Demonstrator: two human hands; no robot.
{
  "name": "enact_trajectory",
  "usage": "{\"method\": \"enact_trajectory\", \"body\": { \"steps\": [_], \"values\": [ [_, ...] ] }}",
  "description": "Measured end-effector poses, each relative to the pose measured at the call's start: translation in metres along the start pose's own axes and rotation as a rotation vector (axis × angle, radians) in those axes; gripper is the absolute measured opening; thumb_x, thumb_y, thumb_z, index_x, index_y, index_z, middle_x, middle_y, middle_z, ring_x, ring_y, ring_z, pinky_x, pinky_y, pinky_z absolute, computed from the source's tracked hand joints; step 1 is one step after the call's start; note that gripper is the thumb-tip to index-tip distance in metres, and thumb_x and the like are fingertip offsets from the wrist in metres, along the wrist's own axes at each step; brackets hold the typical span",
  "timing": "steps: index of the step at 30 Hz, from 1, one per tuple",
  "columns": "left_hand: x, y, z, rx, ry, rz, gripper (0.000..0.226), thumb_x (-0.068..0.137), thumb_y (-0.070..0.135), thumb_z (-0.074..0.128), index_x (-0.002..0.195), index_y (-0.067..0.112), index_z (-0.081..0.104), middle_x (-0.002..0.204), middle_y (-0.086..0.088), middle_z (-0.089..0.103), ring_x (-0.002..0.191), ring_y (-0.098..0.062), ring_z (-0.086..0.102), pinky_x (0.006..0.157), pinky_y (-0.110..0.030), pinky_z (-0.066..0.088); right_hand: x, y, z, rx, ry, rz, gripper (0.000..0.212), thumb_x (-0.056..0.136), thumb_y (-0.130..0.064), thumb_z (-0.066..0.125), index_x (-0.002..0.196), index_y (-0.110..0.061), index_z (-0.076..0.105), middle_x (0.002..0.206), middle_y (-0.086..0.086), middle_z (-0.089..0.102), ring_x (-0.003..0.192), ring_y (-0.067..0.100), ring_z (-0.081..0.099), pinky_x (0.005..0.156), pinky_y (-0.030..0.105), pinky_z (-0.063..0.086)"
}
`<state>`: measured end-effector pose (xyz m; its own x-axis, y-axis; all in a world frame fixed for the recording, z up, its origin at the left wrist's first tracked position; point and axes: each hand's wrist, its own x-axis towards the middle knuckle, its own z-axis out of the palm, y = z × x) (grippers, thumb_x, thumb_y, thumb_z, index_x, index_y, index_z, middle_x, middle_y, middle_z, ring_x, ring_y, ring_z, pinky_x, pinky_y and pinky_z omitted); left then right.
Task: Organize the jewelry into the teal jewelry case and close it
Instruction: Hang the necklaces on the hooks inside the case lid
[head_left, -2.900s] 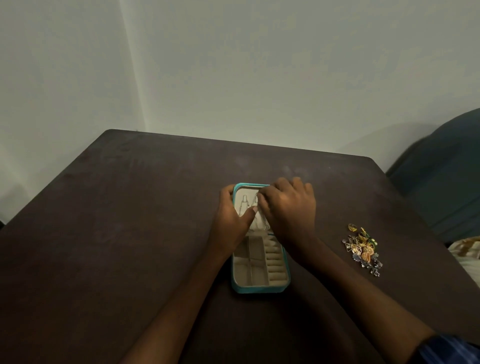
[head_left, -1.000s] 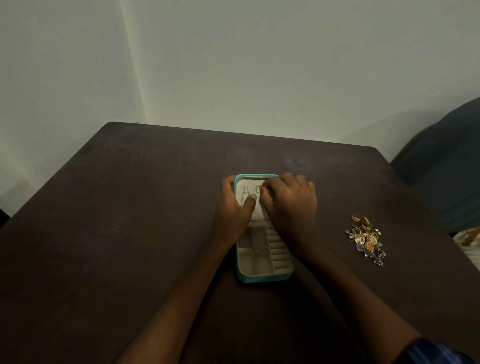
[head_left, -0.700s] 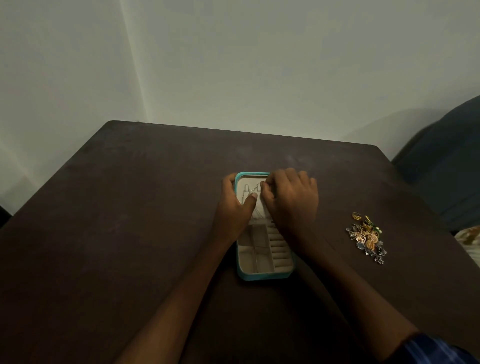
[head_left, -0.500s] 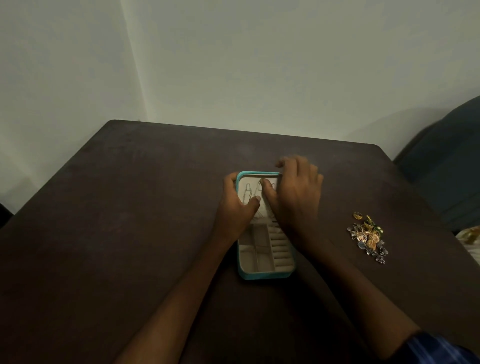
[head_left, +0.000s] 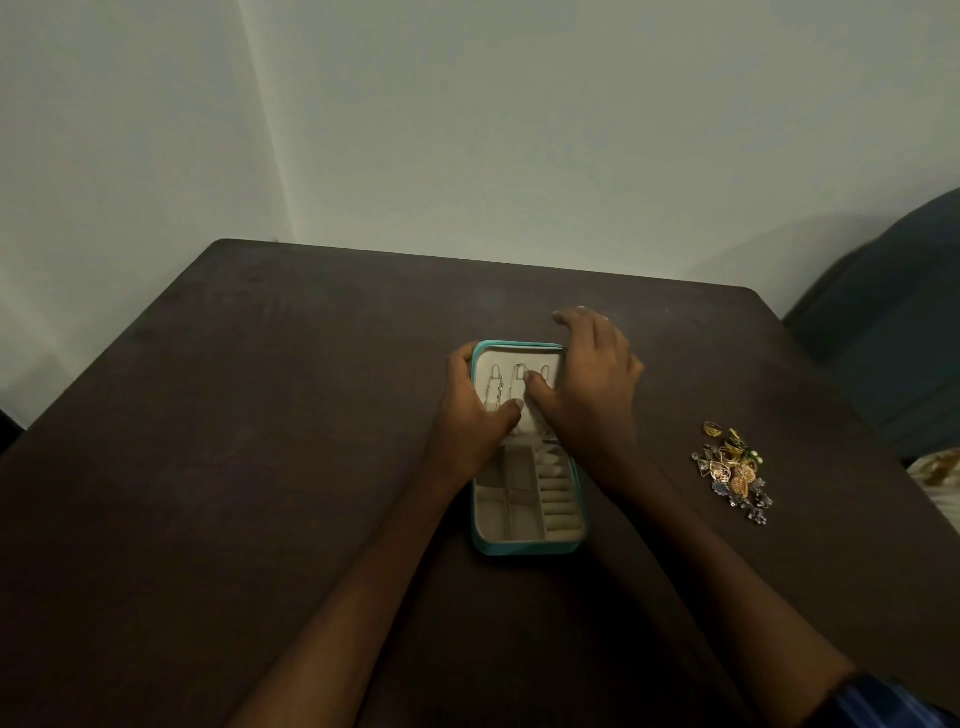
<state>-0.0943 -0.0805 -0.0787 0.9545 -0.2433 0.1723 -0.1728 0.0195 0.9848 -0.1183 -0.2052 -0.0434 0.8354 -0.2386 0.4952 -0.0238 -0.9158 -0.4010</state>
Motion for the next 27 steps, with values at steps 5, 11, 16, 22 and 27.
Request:
{"method": "enact_trajectory", "body": {
  "steps": [5, 11, 16, 22, 27],
  "values": [
    [-0.001, 0.002, 0.001, -0.032, 0.031, -0.015, 0.052, 0.085, -0.002, 0.059, 0.121, 0.026, 0.034, 0.108, 0.005, 0.054, 0.090, -0.004, 0.063, 0.066, -0.019, 0.056, -0.011, 0.009, -0.007, 0.050, 0.013, 0.040, 0.060, 0.078, -0.028, 0.068, 0.131, -0.014, 0.044, 0.142, 0.008, 0.040, 0.137, 0.026, 0.028, 0.106, 0.047, 0.024],
    [-0.004, 0.005, -0.002, -0.054, 0.025, -0.050, 0.042, 0.092, 0.004, 0.049, 0.129, 0.019, 0.037, 0.112, -0.001, 0.059, 0.090, -0.011, 0.067, 0.068, -0.031, 0.060, -0.021, 0.025, -0.012, 0.016, -0.057, 0.109, 0.067, 0.076, -0.032, 0.072, 0.133, -0.015, 0.041, 0.143, 0.008, 0.038, 0.136, 0.026, 0.028, 0.106, 0.048, 0.025],
    [-0.004, 0.005, -0.001, -0.062, 0.028, -0.051, 0.039, 0.091, 0.001, 0.048, 0.122, 0.023, 0.039, 0.105, 0.003, 0.060, 0.086, -0.009, 0.068, 0.065, -0.028, 0.059, -0.023, 0.028, -0.011, -0.023, -0.165, 0.161, 0.078, 0.075, -0.038, 0.072, 0.139, -0.017, 0.033, 0.151, 0.008, 0.026, 0.142, 0.027, 0.016, 0.110, 0.051, 0.019],
    [-0.003, 0.005, -0.001, -0.046, 0.050, -0.048, 0.039, 0.089, 0.000, 0.049, 0.120, 0.022, 0.040, 0.107, -0.001, 0.061, 0.094, -0.015, 0.067, 0.075, -0.038, 0.059, -0.029, 0.025, -0.005, -0.040, -0.220, 0.143, 0.088, 0.074, -0.042, 0.072, 0.143, -0.016, 0.025, 0.153, 0.010, 0.021, 0.143, 0.027, 0.012, 0.111, 0.051, 0.017],
    [-0.004, 0.006, -0.001, -0.055, 0.037, -0.056, 0.041, 0.091, 0.000, 0.048, 0.126, 0.017, 0.038, 0.105, 0.002, 0.059, 0.088, -0.012, 0.067, 0.069, -0.030, 0.060, -0.025, 0.027, -0.006, 0.033, -0.181, 0.184, 0.083, 0.077, -0.043, 0.070, 0.143, -0.017, 0.027, 0.154, 0.007, 0.023, 0.144, 0.025, 0.013, 0.111, 0.051, 0.016]
  ]
}}
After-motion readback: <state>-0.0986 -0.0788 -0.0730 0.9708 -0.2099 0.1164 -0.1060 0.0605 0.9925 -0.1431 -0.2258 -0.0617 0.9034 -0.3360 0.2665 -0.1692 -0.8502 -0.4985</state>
